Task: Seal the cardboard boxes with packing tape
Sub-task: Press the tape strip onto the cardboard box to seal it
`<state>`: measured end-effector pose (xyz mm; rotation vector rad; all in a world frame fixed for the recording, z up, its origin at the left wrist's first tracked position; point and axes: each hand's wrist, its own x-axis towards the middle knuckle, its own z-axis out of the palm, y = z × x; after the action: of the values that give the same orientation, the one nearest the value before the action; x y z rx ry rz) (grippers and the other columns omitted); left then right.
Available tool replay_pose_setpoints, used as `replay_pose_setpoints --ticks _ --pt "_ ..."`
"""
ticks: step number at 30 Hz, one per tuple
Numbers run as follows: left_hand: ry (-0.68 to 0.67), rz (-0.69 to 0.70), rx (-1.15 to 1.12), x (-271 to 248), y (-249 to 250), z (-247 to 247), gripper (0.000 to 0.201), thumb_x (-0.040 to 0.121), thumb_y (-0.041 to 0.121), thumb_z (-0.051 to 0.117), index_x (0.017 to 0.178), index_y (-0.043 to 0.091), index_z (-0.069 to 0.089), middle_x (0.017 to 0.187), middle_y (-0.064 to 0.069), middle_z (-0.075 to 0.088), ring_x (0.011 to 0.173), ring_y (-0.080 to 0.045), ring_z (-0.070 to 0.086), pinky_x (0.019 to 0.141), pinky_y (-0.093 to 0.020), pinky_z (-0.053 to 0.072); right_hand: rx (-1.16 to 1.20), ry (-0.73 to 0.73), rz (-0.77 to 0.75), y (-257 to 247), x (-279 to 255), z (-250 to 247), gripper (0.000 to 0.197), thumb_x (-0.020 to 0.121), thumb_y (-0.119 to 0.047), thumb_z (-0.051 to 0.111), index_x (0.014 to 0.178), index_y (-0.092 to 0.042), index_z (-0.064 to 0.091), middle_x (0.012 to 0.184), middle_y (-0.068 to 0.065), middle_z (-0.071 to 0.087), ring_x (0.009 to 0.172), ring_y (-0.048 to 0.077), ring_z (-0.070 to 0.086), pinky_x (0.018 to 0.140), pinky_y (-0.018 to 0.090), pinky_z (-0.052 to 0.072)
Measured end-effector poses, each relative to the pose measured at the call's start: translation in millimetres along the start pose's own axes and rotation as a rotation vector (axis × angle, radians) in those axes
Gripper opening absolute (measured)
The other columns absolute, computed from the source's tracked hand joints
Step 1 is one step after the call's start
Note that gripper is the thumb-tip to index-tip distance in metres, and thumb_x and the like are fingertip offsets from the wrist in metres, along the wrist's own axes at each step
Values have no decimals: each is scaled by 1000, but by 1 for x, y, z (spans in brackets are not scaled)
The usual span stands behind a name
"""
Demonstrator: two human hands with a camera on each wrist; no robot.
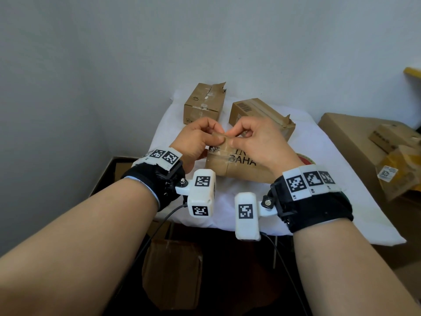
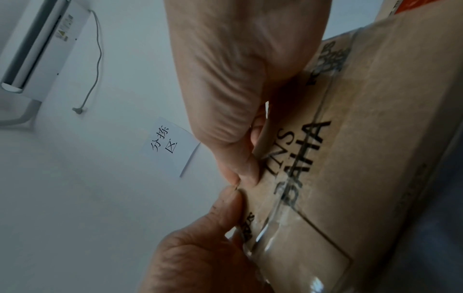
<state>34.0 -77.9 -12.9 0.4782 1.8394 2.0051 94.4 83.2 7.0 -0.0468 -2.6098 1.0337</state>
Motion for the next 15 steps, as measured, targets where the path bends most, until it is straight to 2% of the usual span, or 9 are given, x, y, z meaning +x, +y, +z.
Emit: replay_pose_setpoints --ticks 4,10,15 --pt "18 9 -14 1 -1 2 28 85 -11 61 80 16 60 61 8 53 48 -2 52 45 -13 40 2 -7 6 2 3 1 30 82 -13 83 73 -38 68 60 -39 57 53 -9 49 67 23 40" --pt "35 20 -16 3 -3 3 25 85 -8 62 81 17 61 67 5 51 50 -3 51 45 -15 39 4 9 1 4 4 1 30 82 -15 82 73 -40 69 63 -39 59 60 -1 50 72 28 47" --pt "-5 6 -49 5 -6 -3 21 87 -1 65 85 19 66 72 5 57 57 -5 56 51 -17 42 21 25 -21 5 2 1 27 82 -18 82 76 -41 70 71 -38 62 65 0 50 77 33 50"
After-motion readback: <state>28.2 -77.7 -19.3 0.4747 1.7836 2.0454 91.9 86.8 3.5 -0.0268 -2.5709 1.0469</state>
